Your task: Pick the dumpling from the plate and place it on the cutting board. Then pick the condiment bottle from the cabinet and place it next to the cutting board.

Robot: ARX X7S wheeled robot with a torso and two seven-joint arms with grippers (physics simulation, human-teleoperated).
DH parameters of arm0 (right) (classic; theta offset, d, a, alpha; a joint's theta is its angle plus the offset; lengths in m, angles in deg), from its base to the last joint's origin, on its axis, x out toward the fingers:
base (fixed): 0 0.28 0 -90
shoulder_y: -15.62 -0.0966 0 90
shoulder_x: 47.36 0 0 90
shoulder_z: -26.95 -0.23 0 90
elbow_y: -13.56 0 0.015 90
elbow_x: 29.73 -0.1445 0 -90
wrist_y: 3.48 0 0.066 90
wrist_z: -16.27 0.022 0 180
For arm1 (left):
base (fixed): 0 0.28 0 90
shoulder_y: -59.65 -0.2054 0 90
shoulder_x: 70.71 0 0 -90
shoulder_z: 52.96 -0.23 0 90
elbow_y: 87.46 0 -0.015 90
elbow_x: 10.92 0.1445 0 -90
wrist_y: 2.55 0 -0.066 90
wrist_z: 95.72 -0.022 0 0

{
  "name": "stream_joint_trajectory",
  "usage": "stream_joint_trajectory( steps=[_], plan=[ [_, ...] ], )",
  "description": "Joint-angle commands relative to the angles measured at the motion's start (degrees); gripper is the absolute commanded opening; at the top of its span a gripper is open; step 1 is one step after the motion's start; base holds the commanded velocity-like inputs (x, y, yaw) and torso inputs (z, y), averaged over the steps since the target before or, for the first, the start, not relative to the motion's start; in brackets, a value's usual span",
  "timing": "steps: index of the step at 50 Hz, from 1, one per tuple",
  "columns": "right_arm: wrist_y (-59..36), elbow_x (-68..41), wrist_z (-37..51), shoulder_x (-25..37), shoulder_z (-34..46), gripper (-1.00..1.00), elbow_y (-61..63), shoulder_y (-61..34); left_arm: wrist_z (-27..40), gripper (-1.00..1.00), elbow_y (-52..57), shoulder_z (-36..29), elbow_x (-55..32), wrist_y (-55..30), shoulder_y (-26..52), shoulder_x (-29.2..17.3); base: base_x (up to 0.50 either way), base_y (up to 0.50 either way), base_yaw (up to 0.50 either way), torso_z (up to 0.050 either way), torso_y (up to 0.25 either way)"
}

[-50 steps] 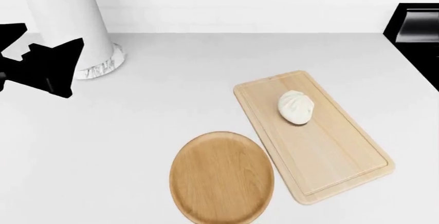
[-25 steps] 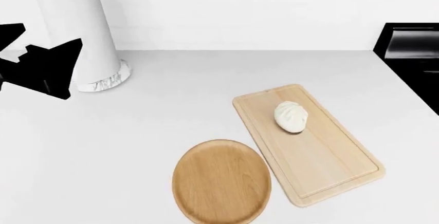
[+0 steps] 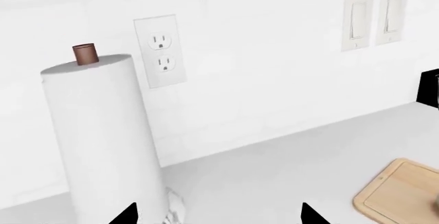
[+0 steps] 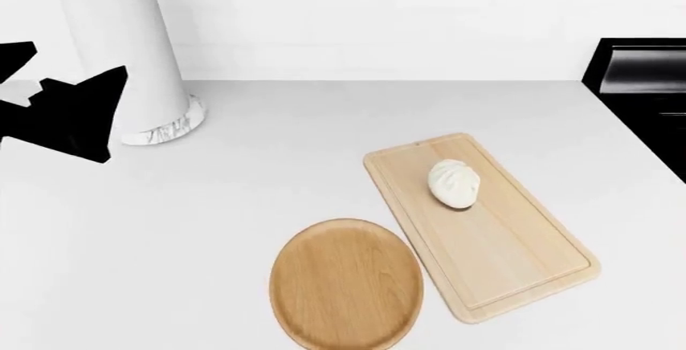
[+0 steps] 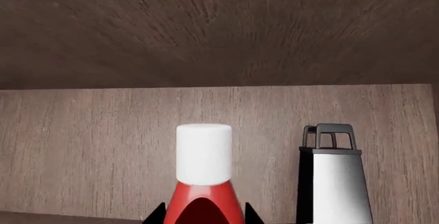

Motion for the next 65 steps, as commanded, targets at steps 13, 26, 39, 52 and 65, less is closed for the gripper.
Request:
stream_joint_trajectory(
  steps=[13, 26, 39, 52, 65],
  plan=[
    [-16.87, -21.54, 4.4, 1.95, -3.33, -1.0, 22.06, 0.22, 2.79, 1.0, 3.64, 4.48, -0.43, 2.42, -7.85, -1.17, 0.0, 0.0, 0.0, 0.0, 0.0],
    [-32.71, -35.9, 16.27, -2.95, -10.03, -1.0, 56.79, 20.87, 4.53, 1.0, 5.89, 10.29, 0.44, 3.13, -14.87, -3.41, 0.0, 0.0, 0.0, 0.0, 0.0],
    [-42.69, -53.13, 26.0, -1.54, -13.4, -1.0, 72.41, 30.01, 5.21, 1.0, 6.34, 11.01, 0.86, 3.44, -15.96, -3.47, 0.0, 0.0, 0.0, 0.0, 0.0],
    [-44.7, -101.8, 64.31, 6.49, -16.07, -1.0, 71.09, 31.84, 5.7, 1.0, 7.87, 12.35, 1.93, 3.71, -18.37, -3.39, 0.0, 0.0, 0.0, 0.0, 0.0],
    [-40.6, -112.44, 71.85, 7.65, -13.02, -1.0, 79.19, 41.37, 5.82, 1.0, 9.88, 14.9, 2.94, 4.06, -21.81, -3.25, 0.0, 0.0, 0.0, 0.0, 0.0]
  ],
)
